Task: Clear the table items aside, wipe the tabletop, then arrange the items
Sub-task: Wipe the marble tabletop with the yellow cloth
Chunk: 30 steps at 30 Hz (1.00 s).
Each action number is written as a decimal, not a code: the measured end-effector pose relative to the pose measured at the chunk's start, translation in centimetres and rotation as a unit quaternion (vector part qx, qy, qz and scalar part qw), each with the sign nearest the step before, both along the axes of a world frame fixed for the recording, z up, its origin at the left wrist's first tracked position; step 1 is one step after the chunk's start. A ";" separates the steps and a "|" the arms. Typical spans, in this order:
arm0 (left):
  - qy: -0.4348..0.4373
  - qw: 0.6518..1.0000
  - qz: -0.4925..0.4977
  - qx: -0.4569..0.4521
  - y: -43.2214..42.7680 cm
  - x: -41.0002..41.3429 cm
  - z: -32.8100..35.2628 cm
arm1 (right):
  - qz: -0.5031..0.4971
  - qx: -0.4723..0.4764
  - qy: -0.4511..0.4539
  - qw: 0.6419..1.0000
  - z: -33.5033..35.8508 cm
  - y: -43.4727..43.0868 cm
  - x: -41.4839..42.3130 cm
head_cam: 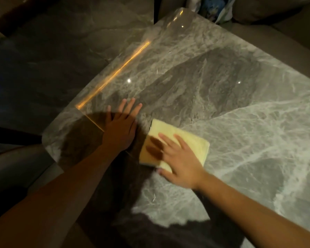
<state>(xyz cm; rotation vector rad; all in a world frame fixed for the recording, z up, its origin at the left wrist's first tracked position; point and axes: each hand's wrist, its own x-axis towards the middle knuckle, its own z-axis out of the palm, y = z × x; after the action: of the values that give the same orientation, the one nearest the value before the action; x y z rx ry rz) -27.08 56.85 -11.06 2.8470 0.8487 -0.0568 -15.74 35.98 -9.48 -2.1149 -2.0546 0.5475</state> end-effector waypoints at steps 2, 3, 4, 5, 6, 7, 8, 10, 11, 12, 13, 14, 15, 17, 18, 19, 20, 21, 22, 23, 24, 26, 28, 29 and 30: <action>0.003 1.000 0.002 0.001 0.0 0.0 0.0 | -0.003 -0.010 0.004 1.000 0.0 -2.8 -1.3; 0.005 1.000 0.016 0.006 0.0 0.0 0.0 | -0.001 -0.015 -0.002 1.000 0.0 -3.8 -1.5; 0.007 0.999 0.040 0.011 0.0 0.1 0.0 | 0.000 -0.018 -0.009 1.000 -0.2 -4.5 -1.4; 0.009 0.997 0.070 0.015 0.0 0.1 0.0 | -0.007 -0.017 -0.015 1.000 -0.3 -4.8 -1.2; 0.014 0.995 0.096 0.014 -0.1 0.1 0.0 | -0.024 -0.013 -0.021 0.999 -0.4 -4.8 -0.8; 0.021 0.994 0.111 0.010 -0.1 0.1 0.0 | -0.055 -0.010 -0.027 0.998 -0.4 -4.6 -0.3; 0.027 0.993 0.116 0.007 -0.2 0.2 -0.2 | -0.099 -0.009 -0.031 0.995 -0.4 -4.0 0.5; 0.027 0.993 0.118 0.002 -0.1 0.2 -0.4 | -0.193 -0.008 -0.043 0.980 -0.4 -2.1 2.9; 0.024 0.993 0.119 0.001 -0.2 0.2 -0.5 | -0.228 -0.004 -0.050 0.972 -0.4 -0.8 4.6; 0.022 0.992 0.122 0.000 -0.2 0.2 -0.6 | -0.251 -0.002 -0.057 0.966 -0.4 0.7 6.4; 0.022 0.992 0.125 0.002 -0.2 0.2 -0.6 | -0.267 -0.005 -0.063 0.962 -0.4 2.3 8.3; 0.020 0.991 0.129 0.003 -0.3 0.2 -0.7 | -0.279 -0.008 -0.069 0.958 -0.4 4.2 10.0; 0.018 0.991 0.131 0.005 -0.3 0.2 -0.7 | -0.289 -0.008 -0.076 0.954 -0.4 6.1 11.5; 0.014 0.991 0.132 0.004 -0.3 0.2 -0.6 | -0.303 0.000 -0.083 0.949 -0.8 10.1 13.6; 0.013 0.991 0.133 0.001 -0.3 0.3 -0.5 | -0.303 0.006 -0.082 0.949 -1.0 12.2 14.1; 0.013 0.991 0.137 -0.003 -0.2 0.4 -0.4 | -0.297 0.009 -0.082 0.951 -1.1 14.0 14.5; 0.011 0.990 0.142 -0.008 -0.1 0.5 -0.4 | -0.284 0.008 -0.084 0.955 -1.2 15.6 14.7; 0.009 0.989 0.147 -0.012 0.0 0.5 -0.4 | -0.267 0.007 -0.086 0.960 -1.1 16.8 14.7; 0.007 0.989 0.149 -0.015 0.0 0.6 -0.3 | -0.247 0.007 -0.089 0.965 -1.0 17.5 14.5; 0.007 0.989 0.147 -0.018 0.1 0.6 -0.3 | -0.228 0.011 -0.087 0.970 -0.9 17.8 14.0; 0.004 0.989 0.145 -0.025 0.2 0.6 -0.3 | -0.210 0.018 -0.079 0.974 -0.8 17.8 13.2; -0.018 0.988 0.148 -0.039 0.2 0.5 -0.2 | -0.166 0.026 -0.051 0.985 -0.5 17.2 10.9; -0.060 0.983 0.162 -0.063 0.4 0.7 0.2 | -0.091 0.024 -0.042 0.995 -0.4 15.8 8.1; -0.081 0.979 0.172 -0.072 0.4 0.7 0.5 | -0.048 0.024 -0.042 0.998 -0.4 14.8 6.9; -0.099 0.976 0.178 -0.072 0.4 0.6 0.6 | -0.008 0.027 -0.040 0.999 -0.4 13.7 5.6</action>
<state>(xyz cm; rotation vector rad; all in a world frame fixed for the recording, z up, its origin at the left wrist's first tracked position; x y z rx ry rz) -26.49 57.23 -10.50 2.4740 1.2363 0.1997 -10.10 49.72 -9.89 -2.1537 -2.0688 0.4063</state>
